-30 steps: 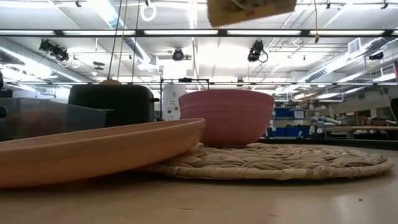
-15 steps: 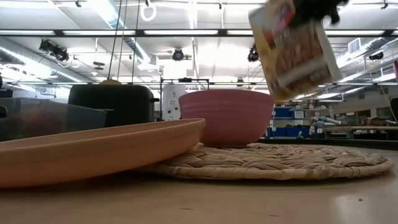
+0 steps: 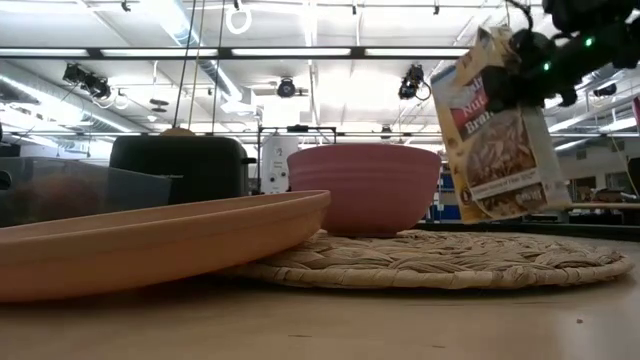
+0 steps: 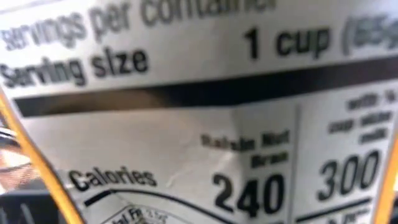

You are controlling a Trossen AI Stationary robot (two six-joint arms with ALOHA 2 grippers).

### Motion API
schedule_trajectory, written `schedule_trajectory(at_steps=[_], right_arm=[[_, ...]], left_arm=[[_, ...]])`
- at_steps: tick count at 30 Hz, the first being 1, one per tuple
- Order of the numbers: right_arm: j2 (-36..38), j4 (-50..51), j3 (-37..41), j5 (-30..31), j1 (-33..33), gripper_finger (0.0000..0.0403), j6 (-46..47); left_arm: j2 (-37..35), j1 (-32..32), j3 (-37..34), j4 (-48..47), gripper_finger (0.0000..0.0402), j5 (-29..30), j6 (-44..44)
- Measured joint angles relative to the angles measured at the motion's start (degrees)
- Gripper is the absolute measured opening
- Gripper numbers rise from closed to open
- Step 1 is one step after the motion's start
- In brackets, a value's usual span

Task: Arrange a breakfast setting
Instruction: Pour the cereal from the yellow cereal box into the pink bowl

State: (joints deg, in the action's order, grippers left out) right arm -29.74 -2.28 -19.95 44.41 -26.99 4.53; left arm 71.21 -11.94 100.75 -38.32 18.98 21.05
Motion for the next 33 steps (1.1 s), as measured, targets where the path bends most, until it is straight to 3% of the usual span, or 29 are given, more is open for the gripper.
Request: schedule_trajectory(at_steps=[9,16,26,33], right_arm=[[0.2,-3.66,5.02,-0.13,-5.86,0.0146,1.4],[0.32,0.41,3.38,-3.69,-7.11,0.0194,1.68],[0.28,27.76,-10.46,-5.83,-8.24,0.0286,13.06],[0.07,42.52,-21.87,-9.52,-8.24,0.0309,16.62]], left_arm=[[0.06,0.02,0.0,2.87,0.0314,0.07,0.83],[0.06,0.02,0.0,2.45,0.0314,0.04,0.77],[0.06,0.0,0.0,2.5,0.0314,-5.36,-2.71],[0.06,0.0,0.0,2.48,0.0314,-5.4,-5.7]])
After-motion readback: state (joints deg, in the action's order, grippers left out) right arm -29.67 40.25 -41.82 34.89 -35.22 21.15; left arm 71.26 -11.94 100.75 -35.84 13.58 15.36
